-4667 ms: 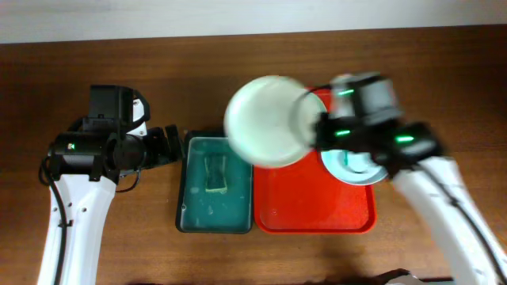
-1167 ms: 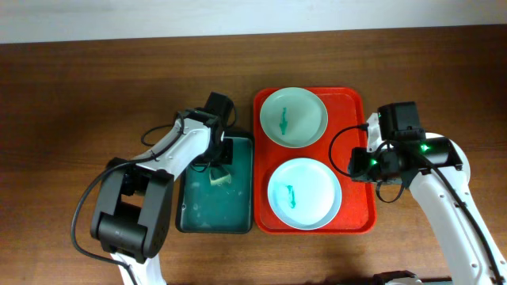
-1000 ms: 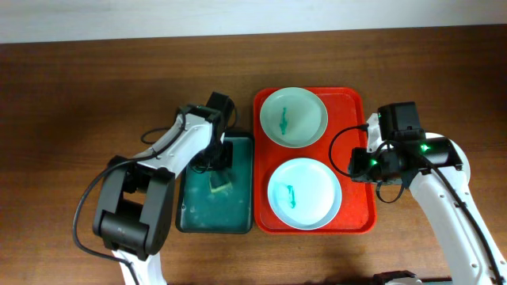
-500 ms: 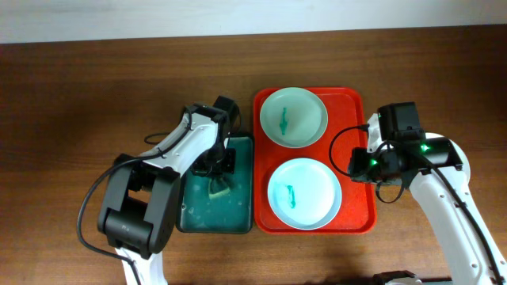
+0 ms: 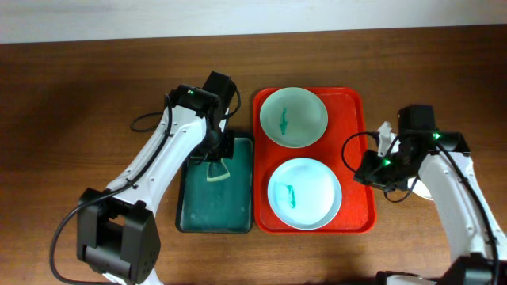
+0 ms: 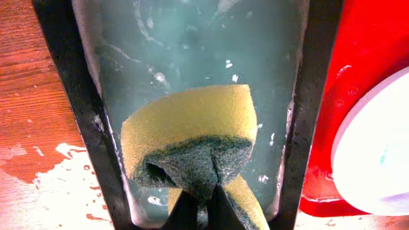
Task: Clean dirty plates on tray and stack at the side
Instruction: 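Scrub the second white plate with the sponge in left gripper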
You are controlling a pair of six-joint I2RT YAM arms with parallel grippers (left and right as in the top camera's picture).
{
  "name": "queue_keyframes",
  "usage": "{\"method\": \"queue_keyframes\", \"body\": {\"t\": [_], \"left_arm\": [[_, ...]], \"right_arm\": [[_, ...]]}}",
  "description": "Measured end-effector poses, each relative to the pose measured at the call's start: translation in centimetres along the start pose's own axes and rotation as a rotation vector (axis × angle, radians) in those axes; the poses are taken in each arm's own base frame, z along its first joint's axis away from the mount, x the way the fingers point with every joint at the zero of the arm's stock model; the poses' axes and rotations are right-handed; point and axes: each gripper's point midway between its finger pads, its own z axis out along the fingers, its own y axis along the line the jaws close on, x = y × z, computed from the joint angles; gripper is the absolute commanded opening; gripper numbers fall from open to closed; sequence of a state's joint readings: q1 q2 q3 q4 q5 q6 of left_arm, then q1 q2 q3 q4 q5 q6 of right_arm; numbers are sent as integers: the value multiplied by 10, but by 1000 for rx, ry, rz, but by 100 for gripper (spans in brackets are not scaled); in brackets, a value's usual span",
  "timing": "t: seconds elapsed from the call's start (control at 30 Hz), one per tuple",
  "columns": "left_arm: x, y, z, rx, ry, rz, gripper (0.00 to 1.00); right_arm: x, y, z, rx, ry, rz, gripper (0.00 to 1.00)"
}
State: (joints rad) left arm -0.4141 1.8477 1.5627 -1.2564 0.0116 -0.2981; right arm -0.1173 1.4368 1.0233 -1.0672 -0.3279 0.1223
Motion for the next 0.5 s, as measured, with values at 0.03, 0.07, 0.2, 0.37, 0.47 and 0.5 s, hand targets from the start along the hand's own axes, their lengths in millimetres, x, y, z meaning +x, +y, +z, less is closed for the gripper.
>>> {"method": "queue_keyframes", "body": {"t": [0.03,0.07,0.2,0.37,0.47,0.5], "left_arm": [[0,0,0,1,1,0,0],[0,-1,0,7,2,0,0],[-9,-20,-1,91,-32,11,0],[-10,-82,-4,190,-103,146,0],[-2,-124,-6,235,-140,244,0],[1,-134,-4,245,-145,262,0]], "right_arm": [[1,-2,7,-4,9,-5,29],[3,-4,16,-6,17,-14,31],[3,-6,39,-14,-9,-52,33],[14,2,70,6,-24,-130,30],[17,-5,81,44,-37,-118,28],[17,-8,84,53,-49,-115,24]]}}
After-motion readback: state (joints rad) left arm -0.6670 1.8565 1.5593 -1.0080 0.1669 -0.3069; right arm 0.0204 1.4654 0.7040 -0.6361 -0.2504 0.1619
